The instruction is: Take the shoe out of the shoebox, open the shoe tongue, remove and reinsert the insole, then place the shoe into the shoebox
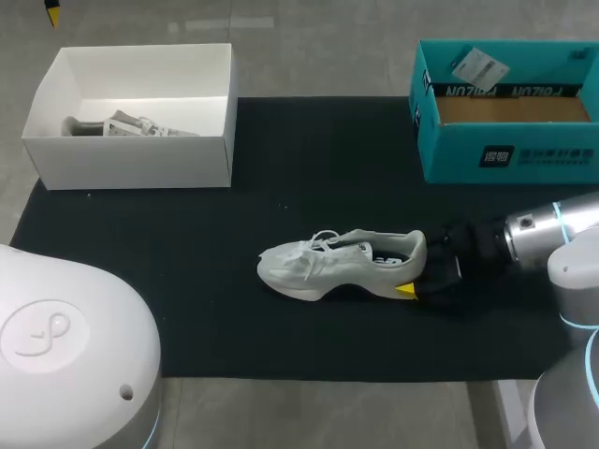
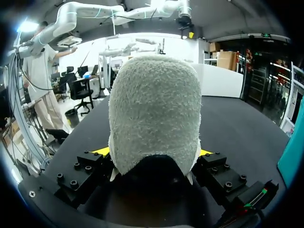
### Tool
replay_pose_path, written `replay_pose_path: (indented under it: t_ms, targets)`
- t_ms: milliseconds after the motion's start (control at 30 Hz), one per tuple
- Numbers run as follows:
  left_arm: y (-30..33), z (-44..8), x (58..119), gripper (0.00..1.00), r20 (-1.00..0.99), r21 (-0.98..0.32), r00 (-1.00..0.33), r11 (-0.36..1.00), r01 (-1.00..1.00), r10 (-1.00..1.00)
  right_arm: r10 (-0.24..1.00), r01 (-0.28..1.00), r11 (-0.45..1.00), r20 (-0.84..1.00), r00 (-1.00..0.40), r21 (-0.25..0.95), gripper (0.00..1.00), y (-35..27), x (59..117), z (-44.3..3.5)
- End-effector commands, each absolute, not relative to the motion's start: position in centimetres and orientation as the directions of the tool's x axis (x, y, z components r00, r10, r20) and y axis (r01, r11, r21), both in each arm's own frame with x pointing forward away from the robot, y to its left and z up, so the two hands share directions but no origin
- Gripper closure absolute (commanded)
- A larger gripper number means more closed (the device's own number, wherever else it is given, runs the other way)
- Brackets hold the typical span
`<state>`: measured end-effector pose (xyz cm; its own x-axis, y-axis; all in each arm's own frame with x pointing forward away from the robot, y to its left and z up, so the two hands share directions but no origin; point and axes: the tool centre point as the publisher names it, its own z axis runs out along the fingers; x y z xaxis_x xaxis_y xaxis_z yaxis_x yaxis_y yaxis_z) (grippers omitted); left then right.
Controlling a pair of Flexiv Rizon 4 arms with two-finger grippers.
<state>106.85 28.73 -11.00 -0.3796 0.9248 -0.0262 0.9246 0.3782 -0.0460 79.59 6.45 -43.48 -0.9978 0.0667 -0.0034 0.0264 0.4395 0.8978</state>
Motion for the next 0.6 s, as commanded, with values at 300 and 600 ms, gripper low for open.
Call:
replay_pose_path:
  t_ms: [300,600]
  targets:
    - [28.7,-10.9,106.8,0.0,-0.023,-0.045,-0.38,0.378,0.925,0.925,0.068,0.027,0.442,-0.004,-0.998,0.897,1.0,6.8,79.7,-43.8]
    - [26.6,-9.8,106.0,0.0,-0.025,-0.051,-0.46,0.458,0.888,0.888,0.068,0.027,0.442,-0.004,-0.998,0.897,1.0,6.8,79.7,-43.8]
